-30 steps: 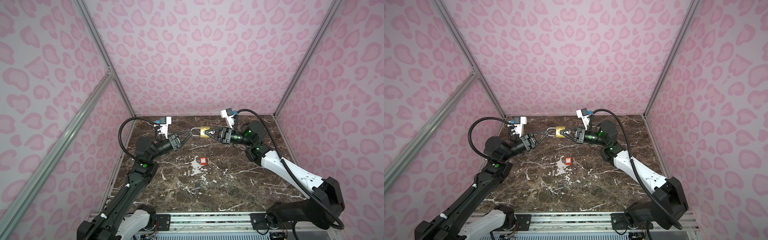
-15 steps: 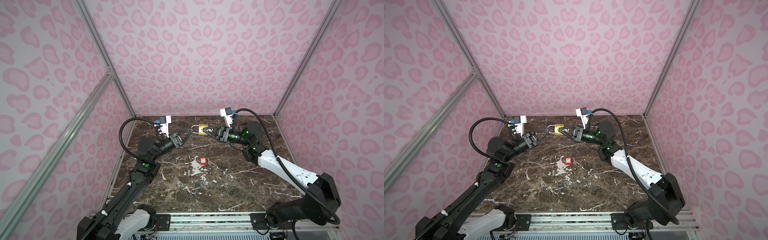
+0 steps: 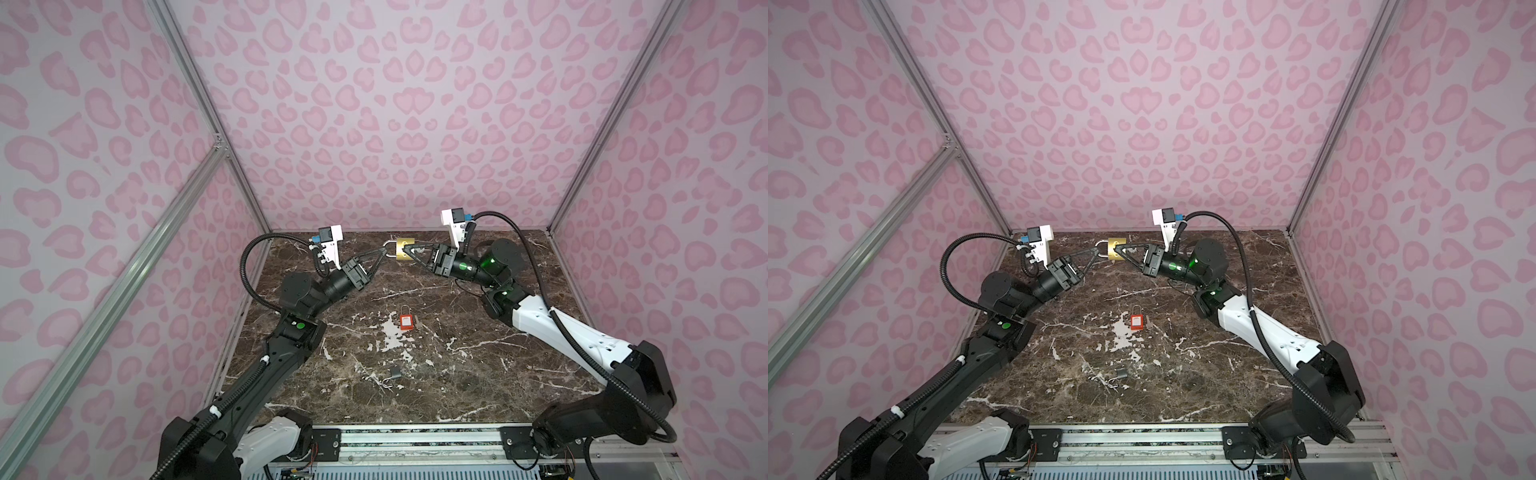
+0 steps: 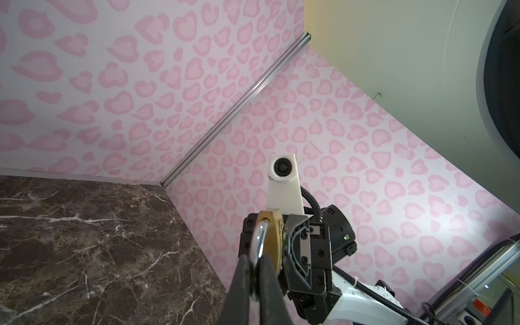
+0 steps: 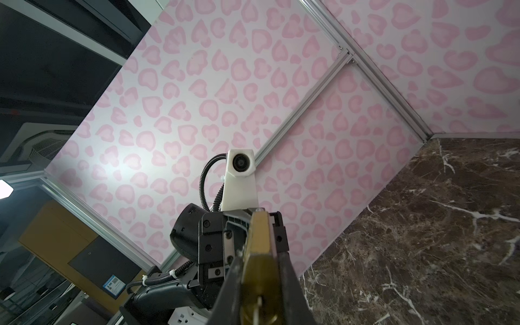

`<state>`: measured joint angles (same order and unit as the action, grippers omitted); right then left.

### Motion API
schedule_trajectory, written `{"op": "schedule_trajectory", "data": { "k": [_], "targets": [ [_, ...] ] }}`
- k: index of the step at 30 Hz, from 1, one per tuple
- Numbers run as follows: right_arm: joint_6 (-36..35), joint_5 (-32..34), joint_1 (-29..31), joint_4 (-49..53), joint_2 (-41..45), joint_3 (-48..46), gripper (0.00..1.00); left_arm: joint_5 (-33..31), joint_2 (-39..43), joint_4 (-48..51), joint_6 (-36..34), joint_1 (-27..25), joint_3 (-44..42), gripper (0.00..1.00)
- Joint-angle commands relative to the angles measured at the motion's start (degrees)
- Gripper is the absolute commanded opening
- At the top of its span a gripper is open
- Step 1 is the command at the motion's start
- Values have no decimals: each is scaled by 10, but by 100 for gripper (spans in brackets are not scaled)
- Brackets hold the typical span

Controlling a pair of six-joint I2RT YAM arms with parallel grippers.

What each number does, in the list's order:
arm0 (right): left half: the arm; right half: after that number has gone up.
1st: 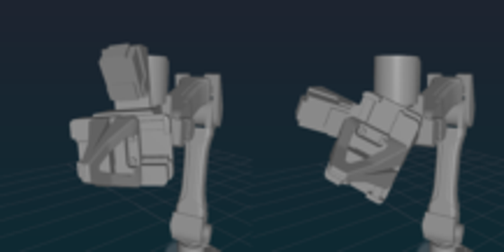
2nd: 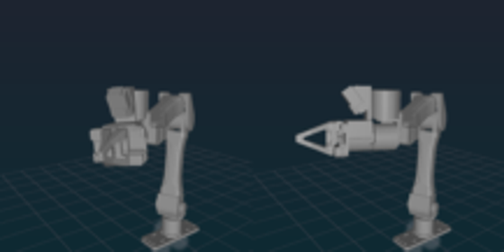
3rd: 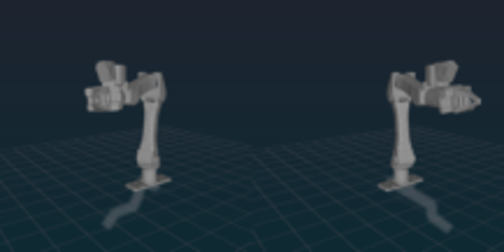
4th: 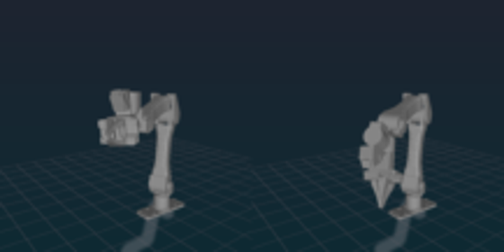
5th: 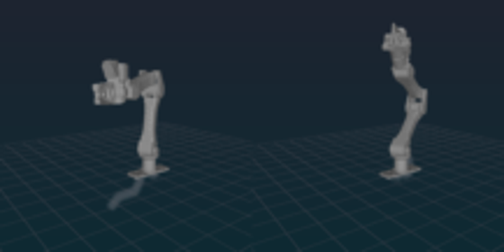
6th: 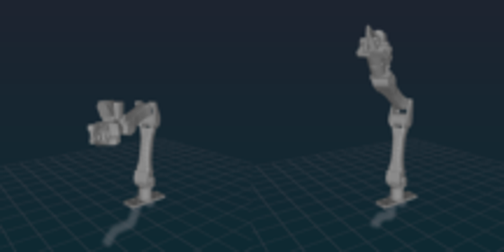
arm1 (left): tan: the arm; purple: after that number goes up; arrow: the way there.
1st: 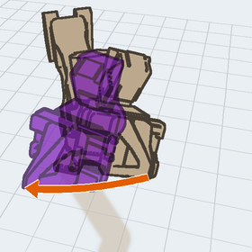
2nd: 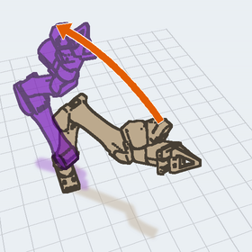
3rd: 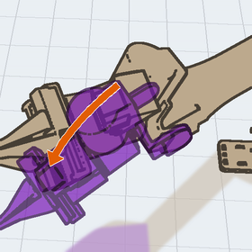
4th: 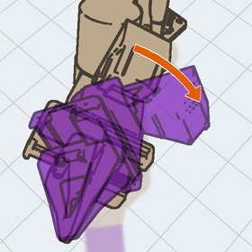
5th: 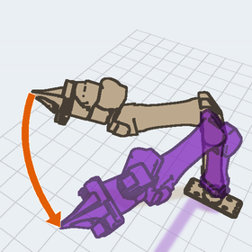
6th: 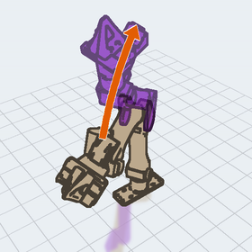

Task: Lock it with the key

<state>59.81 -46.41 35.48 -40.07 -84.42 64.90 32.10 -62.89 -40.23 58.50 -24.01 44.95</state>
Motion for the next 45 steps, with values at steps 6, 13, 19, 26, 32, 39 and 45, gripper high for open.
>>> {"op": "schedule_trajectory", "data": {
  "k": [6,13,19,26,32,39,45],
  "targets": [
    [7,-102,-29,-6,43,-31,0,145,45,70,-11,29,-7,8],
    [8,-75,-32,-2,53,-57,0,146,38,59,-9,32,-1,44],
    [67,-69,-23,-102,34,-82,0,152,33,52,-4,30,3,45],
    [60,-67,-4,-97,12,-64,0,148,32,49,-5,29,1,23],
    [48,-70,-5,-83,14,-64,23,152,29,48,-9,30,0,4],
    [38,-75,-33,-64,38,-86,57,161,28,45,-6,33,11,4],
    [2,-79,-58,-11,64,-98,56,165,28,45,-2,33,12,4]
  ]
}}
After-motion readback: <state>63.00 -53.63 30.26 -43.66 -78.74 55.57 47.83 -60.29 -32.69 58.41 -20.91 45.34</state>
